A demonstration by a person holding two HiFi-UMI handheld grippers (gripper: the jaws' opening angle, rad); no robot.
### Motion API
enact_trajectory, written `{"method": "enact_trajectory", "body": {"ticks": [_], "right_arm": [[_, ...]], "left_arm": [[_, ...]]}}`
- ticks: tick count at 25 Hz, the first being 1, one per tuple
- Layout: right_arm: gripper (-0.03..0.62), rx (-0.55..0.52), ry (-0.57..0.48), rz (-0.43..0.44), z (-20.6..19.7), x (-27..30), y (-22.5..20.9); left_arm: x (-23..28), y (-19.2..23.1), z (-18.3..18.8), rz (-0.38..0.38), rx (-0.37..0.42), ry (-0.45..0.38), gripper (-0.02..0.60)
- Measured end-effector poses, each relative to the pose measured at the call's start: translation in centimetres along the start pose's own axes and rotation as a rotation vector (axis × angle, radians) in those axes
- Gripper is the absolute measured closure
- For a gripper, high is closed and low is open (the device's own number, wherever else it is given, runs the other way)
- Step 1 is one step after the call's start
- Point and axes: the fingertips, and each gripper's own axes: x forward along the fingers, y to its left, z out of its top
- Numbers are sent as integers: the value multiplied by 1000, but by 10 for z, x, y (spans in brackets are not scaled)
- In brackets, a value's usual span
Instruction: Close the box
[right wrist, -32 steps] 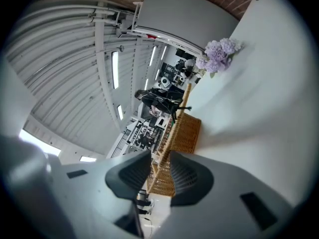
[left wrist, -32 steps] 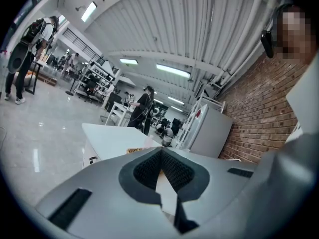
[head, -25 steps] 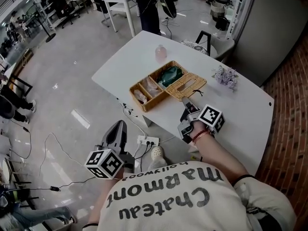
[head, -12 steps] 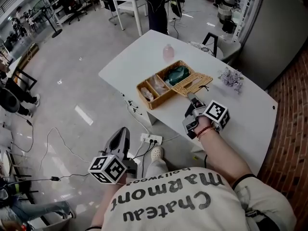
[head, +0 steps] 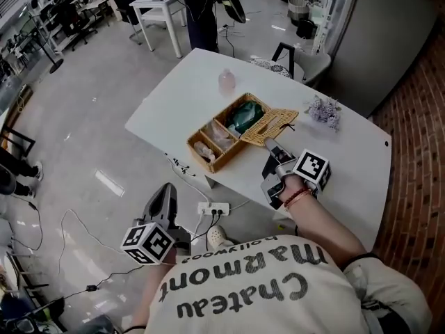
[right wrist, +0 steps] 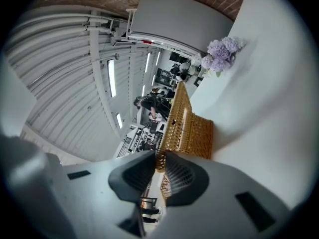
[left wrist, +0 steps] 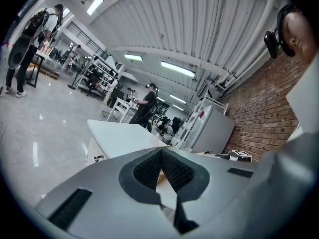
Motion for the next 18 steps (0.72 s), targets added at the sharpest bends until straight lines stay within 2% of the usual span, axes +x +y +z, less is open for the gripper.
{"method": "enact_trajectory", "body": {"ticks": [6,11,18], "right_arm": [[524,-26,-10,-18,0,19,18],[505,-100,10,-68,2,33,28],[485,-170,-21,-106,5,56,39]], "left_arm": [[47,16,32,-75,11,21,580],[74,23,51,-133,27,40,580],[91,43,63,-165,30,59,580]]}}
